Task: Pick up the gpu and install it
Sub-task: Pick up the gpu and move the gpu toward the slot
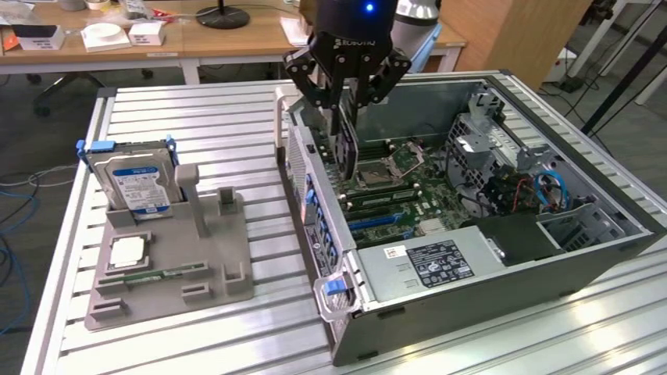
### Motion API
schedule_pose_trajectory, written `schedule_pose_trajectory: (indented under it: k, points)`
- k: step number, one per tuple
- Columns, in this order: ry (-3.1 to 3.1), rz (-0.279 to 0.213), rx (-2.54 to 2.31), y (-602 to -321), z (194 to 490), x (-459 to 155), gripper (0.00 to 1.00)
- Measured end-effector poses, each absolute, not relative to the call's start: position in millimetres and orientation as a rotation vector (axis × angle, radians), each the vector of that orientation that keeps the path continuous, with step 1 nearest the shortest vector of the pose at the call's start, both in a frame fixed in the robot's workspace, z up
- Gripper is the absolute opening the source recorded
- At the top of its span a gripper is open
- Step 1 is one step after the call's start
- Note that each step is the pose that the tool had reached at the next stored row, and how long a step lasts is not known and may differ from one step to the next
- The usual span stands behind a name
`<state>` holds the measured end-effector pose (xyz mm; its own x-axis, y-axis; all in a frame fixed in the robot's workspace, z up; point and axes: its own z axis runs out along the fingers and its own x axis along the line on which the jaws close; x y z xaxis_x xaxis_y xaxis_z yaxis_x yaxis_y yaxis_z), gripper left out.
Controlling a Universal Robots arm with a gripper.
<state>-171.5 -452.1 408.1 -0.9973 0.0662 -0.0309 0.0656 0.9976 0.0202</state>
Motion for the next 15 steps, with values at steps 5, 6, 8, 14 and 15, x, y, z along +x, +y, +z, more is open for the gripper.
schedule_pose_trajectory:
  k: [5, 6, 8, 14, 15]
  points:
    - [3.108, 0.030, 0.103, -452.1, 408.1, -169.8, 0.26]
    - [3.108, 0.030, 0.103, -452.1, 408.1, -169.4, 0.26]
    - [3.108, 0.030, 0.103, -452.1, 408.1, -168.8, 0.26]
    - [3.108, 0.030, 0.103, -452.1, 408.1, -166.8, 0.26]
    - [3.108, 0.030, 0.103, -452.1, 408.1, -166.5, 0.26]
